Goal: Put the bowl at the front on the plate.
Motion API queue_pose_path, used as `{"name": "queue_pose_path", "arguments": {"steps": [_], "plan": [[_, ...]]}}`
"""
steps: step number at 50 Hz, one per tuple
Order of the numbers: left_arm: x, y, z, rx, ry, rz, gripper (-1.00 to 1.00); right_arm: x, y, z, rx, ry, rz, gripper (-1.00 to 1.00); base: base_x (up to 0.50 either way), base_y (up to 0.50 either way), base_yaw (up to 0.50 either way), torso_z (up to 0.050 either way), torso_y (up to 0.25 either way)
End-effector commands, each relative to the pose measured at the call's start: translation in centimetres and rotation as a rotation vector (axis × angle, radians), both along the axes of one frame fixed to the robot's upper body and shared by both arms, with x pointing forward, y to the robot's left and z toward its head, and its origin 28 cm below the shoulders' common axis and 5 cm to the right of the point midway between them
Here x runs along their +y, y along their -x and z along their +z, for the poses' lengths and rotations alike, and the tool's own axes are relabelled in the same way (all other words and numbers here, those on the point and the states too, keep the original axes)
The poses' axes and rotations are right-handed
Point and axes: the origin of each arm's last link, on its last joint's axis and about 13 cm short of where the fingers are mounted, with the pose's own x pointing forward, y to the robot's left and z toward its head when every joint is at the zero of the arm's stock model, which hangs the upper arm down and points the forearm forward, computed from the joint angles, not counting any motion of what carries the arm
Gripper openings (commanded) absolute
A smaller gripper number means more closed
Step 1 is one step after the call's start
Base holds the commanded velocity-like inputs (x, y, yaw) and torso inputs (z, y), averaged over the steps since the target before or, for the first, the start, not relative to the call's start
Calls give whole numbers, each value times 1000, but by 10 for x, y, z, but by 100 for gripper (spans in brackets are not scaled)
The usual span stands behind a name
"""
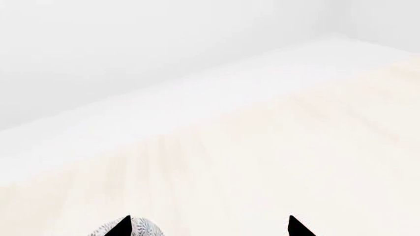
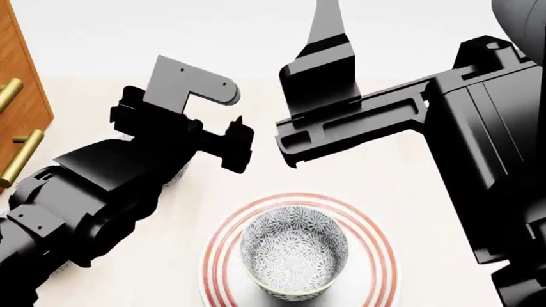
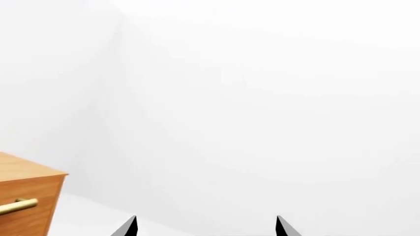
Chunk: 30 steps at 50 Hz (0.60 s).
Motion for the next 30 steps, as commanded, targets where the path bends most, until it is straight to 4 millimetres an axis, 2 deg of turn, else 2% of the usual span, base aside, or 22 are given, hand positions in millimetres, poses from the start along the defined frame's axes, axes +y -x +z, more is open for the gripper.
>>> {"name": "queue_pose_path", "arguments": {"steps": [1, 4, 15, 21, 30], "plan": [[12, 13, 6, -61, 103, 8, 100, -2, -1, -4, 2, -10, -14, 100, 0, 0, 0, 0, 0], [13, 25, 13, -89, 129, 1, 100, -2, -2, -6, 2, -14, -10, 100, 0, 0, 0, 0, 0], [21, 51, 19, -163, 156, -20, 100, -4, 0, -11, 6, -18, -25, 100, 0, 0, 0, 0, 0], [24, 70, 12, -211, 170, -56, 100, -5, 3, -12, 5, -21, -30, 100, 0, 0, 0, 0, 0], [29, 95, 20, -284, 213, -58, 100, -5, 5, -18, 7, -31, -30, 100, 0, 0, 0, 0, 0]]}}
